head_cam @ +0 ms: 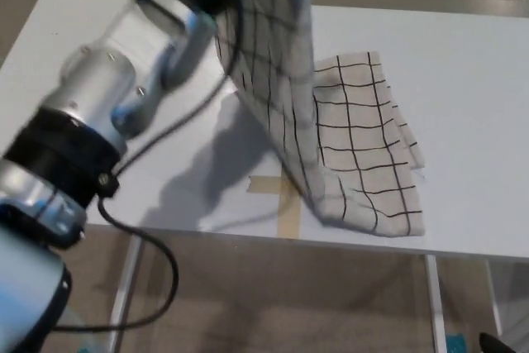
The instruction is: Use the left hand to fold a white towel with checkered patterns in half.
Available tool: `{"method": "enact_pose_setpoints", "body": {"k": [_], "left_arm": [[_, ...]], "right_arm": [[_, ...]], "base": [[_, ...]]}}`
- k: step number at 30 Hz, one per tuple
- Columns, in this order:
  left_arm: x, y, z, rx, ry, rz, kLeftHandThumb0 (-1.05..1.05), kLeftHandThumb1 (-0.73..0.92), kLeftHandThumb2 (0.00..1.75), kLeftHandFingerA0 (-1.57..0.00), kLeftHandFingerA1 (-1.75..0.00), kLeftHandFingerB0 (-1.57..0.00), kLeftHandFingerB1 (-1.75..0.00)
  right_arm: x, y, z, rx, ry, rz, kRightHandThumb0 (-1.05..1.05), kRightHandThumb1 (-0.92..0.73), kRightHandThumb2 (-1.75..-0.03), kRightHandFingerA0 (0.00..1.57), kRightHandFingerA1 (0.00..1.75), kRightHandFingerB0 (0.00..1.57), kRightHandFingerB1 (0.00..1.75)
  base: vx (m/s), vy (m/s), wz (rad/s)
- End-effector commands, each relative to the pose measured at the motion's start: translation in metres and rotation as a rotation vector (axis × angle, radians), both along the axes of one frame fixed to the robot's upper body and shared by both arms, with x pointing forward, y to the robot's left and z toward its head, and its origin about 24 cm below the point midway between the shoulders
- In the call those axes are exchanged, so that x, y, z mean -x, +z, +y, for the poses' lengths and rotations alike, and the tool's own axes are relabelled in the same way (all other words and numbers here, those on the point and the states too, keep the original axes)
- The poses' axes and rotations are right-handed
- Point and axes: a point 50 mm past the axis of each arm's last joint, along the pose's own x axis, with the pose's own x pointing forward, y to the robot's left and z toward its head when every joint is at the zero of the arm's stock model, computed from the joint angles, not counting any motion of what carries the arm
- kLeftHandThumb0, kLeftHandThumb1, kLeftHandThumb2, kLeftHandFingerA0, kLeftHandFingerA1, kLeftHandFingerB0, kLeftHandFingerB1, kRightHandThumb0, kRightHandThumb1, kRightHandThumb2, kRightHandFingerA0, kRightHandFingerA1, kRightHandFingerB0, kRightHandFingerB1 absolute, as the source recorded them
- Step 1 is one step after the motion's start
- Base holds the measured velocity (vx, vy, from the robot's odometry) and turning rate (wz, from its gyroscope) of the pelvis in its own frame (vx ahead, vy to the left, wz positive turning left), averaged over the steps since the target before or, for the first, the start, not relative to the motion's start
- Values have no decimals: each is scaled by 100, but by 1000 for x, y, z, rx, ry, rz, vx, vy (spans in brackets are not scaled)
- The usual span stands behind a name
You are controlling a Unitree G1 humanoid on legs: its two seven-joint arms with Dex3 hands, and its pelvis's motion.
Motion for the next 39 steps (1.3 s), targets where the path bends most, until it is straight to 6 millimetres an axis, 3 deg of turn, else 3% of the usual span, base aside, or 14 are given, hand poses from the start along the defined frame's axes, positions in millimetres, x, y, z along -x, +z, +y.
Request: {"method": "enact_pose_setpoints", "body": {"k": [1,10,11,12,13,14,17,18,19,20,21,23,26,39], "left_arm": [[13,-50,-17,-200,-79,46,-36,43,60,-101,-153,-87,-55],[30,-145,-14,-571,-152,252,-29,47,55,-89,-170,-101,-59],[31,-151,-16,-612,-161,270,-27,49,53,-85,-175,-105,-94],[31,-151,-16,-612,-161,270,-27,49,53,-85,-175,-105,-94],[35,-160,-22,-695,-186,307,-27,33,71,-116,-144,-95,-130],[36,-163,-24,-729,-197,321,-23,51,54,-81,-175,-71,-162],[38,-168,-30,-780,-210,343,-23,51,54,-79,-175,-69,-162],[40,-169,-34,-791,-220,376,-27,50,55,-75,-165,-89,-104],[42,-170,-37,-799,-229,399,-27,50,55,-75,-165,-89,-104],[45,-172,-45,-784,-238,480,-46,51,56,-69,-62,-62,-40],[46,-173,-49,-778,-226,522,-61,53,57,-32,-37,-31,-31],[46,-174,-56,-772,-185,620,-69,54,58,-4,-25,-10,-25],[47,-171,-64,-728,-134,711,-83,56,57,0,0,0,-12],[52,-107,-113,-524,-235,778,-96,61,60,0,0,0,-12]], "right_arm": [[2,-1,0,42,-4,16,-37,-84,-65,43,56,41,51],[2,0,2,28,12,4,-36,-84,-65,41,57,43,60],[2,0,2,26,13,2,-36,-84,-65,41,57,44,61],[2,0,2,26,13,2,-36,-84,-65,41,57,44,61],[1,0,3,24,15,0,-36,-84,-65,42,57,44,62],[0,0,4,26,17,0,-36,-84,-65,42,57,44,62],[0,0,5,23,19,-4,-36,-84,-65,42,57,44,63],[-1,1,5,23,20,-7,-36,-84,-65,42,57,44,63],[-1,1,5,23,20,-10,-36,-84,-65,42,57,44,63],[-4,2,6,22,26,-11,-36,-84,-65,42,57,44,63],[-5,2,6,21,29,-13,-36,-84,-65,42,56,44,61],[-7,3,6,22,34,-13,-36,-84,-65,42,55,43,60],[-9,3,5,22,37,-11,-37,-84,-65,42,55,42,58],[-13,1,7,-13,30,-28,-38,-83,-64,42,65,44,56]], "base": [[0,0,0],[0,0,0],[0,0,0],[0,0,0],[0,0,0],[0,0,0],[0,0,0],[0,0,0],[0,0,0],[0,0,0],[0,0,0],[0,0,0],[0,0,0],[0,0,0]]}}
